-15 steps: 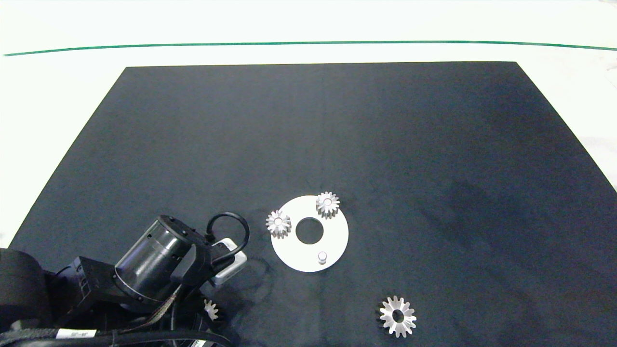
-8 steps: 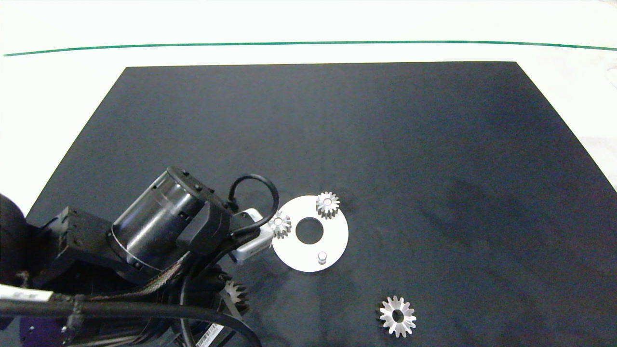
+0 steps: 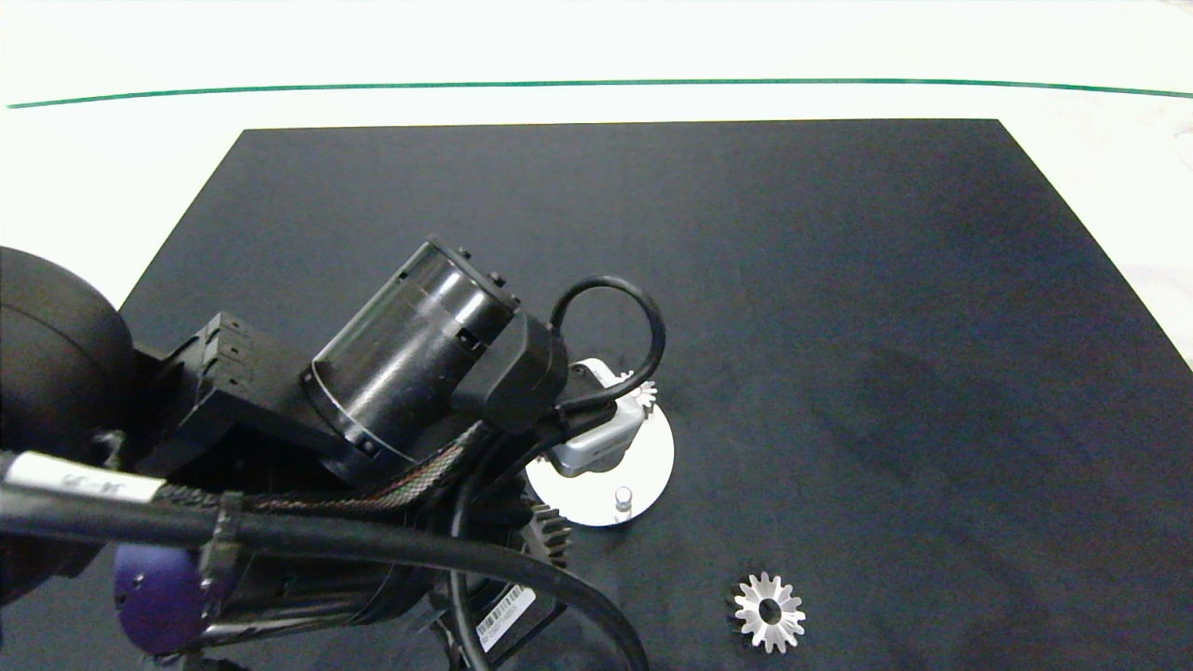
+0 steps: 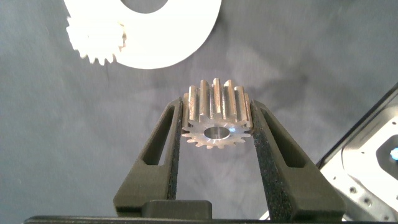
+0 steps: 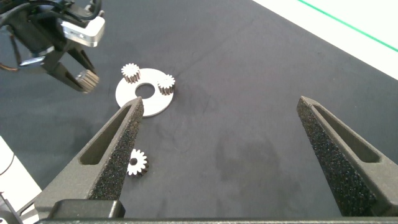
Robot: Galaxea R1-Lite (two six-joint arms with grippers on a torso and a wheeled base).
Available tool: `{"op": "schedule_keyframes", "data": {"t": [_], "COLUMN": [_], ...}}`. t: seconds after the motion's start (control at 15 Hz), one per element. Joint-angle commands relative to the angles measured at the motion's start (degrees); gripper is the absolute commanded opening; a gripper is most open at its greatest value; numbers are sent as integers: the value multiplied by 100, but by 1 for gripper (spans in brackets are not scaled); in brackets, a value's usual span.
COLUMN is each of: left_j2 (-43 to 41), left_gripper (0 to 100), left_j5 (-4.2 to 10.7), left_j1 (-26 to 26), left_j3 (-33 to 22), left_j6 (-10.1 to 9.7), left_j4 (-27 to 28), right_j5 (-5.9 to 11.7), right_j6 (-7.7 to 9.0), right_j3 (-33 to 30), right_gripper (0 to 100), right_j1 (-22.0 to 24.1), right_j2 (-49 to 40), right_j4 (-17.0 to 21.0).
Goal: Remove an incorrectly installed larger gear and replace it with the correct smaller gear
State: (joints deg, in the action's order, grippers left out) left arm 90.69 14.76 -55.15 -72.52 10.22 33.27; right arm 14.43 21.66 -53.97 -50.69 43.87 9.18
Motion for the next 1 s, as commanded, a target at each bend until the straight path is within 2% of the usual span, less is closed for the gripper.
{"op": "schedule_keyframes", "data": {"t": [0.07,0.27,0.33,0.53,1.0], "left_j2": [503,1039,1276,1680,2076], "left_gripper": [25,25,25,25,25], "left_j5": [9,9,9,18,18], "left_j1": [-154,-163,-136,-75,92], "left_j3": [-605,-1282,-1686,-2433,-2750], "left_j6": [7,139,226,244,393], "left_j4": [83,365,672,1279,1323], "right_j5": [7,7,7,7,-2], "right_j6": [31,31,31,31,31], "right_j3": [9,0,0,0,0], "right_gripper": [100,100,100,100,100], "right_j1": [-2,-2,-2,-2,-2], "right_j2": [-19,-54,-72,-72,-90], "right_j4": [5,5,5,5,-4]}}
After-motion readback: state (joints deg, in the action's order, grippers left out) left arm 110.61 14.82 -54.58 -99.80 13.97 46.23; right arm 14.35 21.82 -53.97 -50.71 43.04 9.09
